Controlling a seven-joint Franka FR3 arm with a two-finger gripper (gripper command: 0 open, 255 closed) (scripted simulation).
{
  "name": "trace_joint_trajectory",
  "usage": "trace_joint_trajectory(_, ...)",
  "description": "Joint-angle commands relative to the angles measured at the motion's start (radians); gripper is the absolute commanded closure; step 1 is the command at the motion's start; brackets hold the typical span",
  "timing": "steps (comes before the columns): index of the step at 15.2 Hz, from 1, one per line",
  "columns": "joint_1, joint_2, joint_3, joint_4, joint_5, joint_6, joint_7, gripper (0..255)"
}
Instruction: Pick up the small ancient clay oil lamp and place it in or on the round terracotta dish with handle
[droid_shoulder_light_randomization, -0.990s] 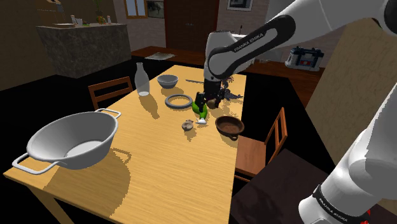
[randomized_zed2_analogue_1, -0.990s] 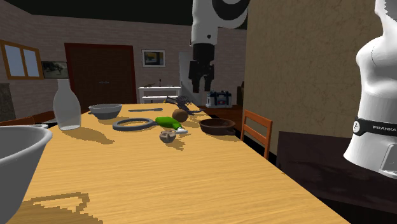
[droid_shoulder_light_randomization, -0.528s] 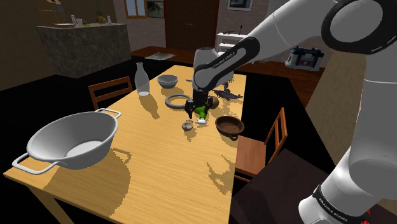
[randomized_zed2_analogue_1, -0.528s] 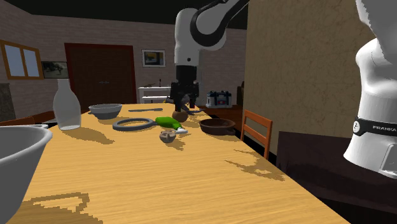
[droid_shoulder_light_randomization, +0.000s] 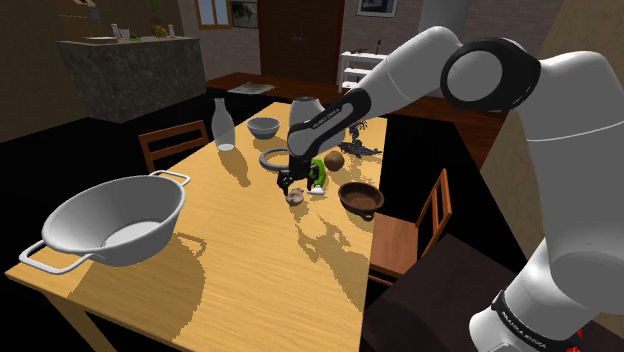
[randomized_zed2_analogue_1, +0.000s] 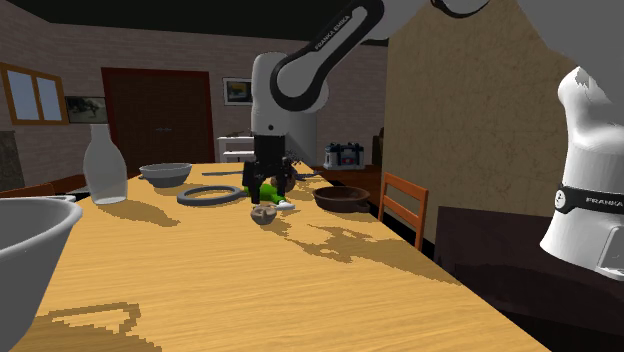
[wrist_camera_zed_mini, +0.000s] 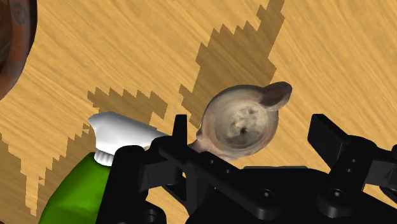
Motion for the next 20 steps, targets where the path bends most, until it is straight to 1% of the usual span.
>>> trace_joint_trajectory(1, 0.003, 0.028, -0.002, 0.016, -0.002, 0.013, 0.004, 0)
trace_joint_trajectory(6, 0.007, 0.074, -0.006, 0.025, -0.006, 0.050, 0.006, 0)
trace_joint_trajectory(14, 0.007, 0.075, -0.006, 0.025, -0.006, 0.050, 0.006, 0)
trace_joint_trajectory(15, 0.007, 0.075, -0.006, 0.025, -0.006, 0.050, 0.006, 255)
trace_joint_trajectory(20, 0.006, 0.073, -0.006, 0.023, -0.006, 0.050, 0.006, 255)
